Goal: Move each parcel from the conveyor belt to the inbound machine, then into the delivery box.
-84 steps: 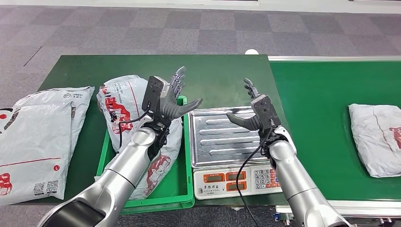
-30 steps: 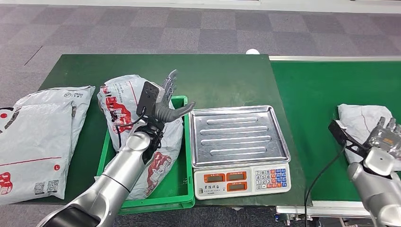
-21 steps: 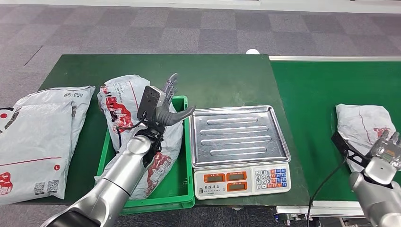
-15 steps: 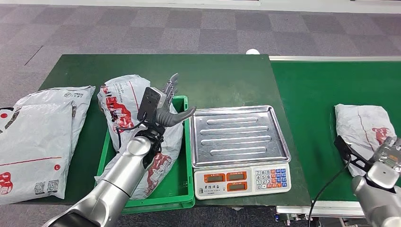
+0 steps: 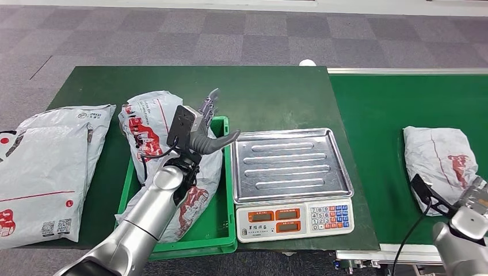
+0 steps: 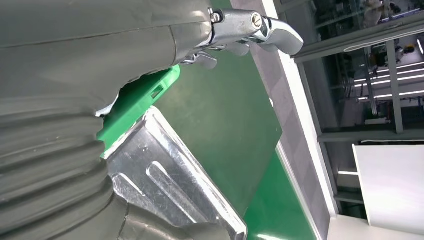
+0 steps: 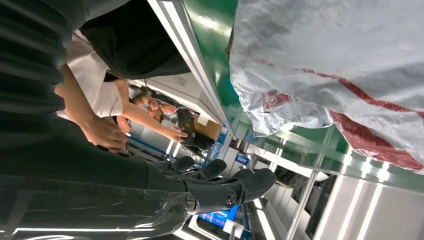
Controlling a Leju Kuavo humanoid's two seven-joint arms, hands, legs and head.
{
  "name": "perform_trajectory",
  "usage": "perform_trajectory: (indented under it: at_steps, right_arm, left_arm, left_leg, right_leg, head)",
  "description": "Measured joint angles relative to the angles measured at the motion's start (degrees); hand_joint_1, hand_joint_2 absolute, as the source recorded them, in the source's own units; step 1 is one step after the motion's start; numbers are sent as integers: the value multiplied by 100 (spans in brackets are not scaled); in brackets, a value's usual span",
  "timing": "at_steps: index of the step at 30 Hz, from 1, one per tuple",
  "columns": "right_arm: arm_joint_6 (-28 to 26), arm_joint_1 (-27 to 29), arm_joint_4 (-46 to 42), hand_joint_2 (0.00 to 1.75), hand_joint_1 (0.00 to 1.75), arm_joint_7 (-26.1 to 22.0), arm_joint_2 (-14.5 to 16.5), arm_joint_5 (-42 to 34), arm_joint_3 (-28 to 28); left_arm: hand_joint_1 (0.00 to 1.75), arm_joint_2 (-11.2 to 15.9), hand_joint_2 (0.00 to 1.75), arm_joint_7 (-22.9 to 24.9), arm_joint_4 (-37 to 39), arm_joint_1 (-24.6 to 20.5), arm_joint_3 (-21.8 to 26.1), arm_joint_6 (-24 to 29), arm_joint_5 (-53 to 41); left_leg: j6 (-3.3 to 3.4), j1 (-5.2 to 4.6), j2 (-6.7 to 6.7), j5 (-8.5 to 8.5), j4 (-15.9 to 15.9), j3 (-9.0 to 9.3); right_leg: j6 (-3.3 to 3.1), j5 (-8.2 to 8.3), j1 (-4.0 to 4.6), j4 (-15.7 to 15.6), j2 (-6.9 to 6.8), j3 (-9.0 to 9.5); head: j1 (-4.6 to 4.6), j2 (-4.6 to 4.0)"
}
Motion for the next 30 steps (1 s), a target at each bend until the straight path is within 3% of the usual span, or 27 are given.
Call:
perform_trajectory:
  at_steps: [12,19,24,30]
  right_arm:
    - [149,79,-553,175,0,-590,391,400,-765]
    - [675,-658,-196,175,0,-1265,281,281,-812]
    - [1174,-999,166,175,0,-1053,200,156,-808]
    - [2147,-1128,565,175,0,-893,152,-194,-807]
  left_arm:
    - [0,-76,175,82,-190,65,0,-126,-22]
    - [0,-99,175,129,-199,47,0,-208,62]
    - [0,-76,175,143,-251,61,0,-214,121]
    - [0,-56,175,129,-248,76,0,-220,155]
  left_leg:
    - [0,0,2,1,0,0]
    - [4,-6,6,5,1,2]
    - [5,-6,4,5,1,1]
    - [5,-6,4,4,0,-2]
  right_leg:
    - [0,0,0,1,2,0]
    - [5,5,-7,1,7,-3]
    - [6,5,-6,1,5,-2]
    - [6,5,-7,1,5,-4]
  head:
    - [0,0]
    - [0,0]
    - [0,0]
    - [0,0]
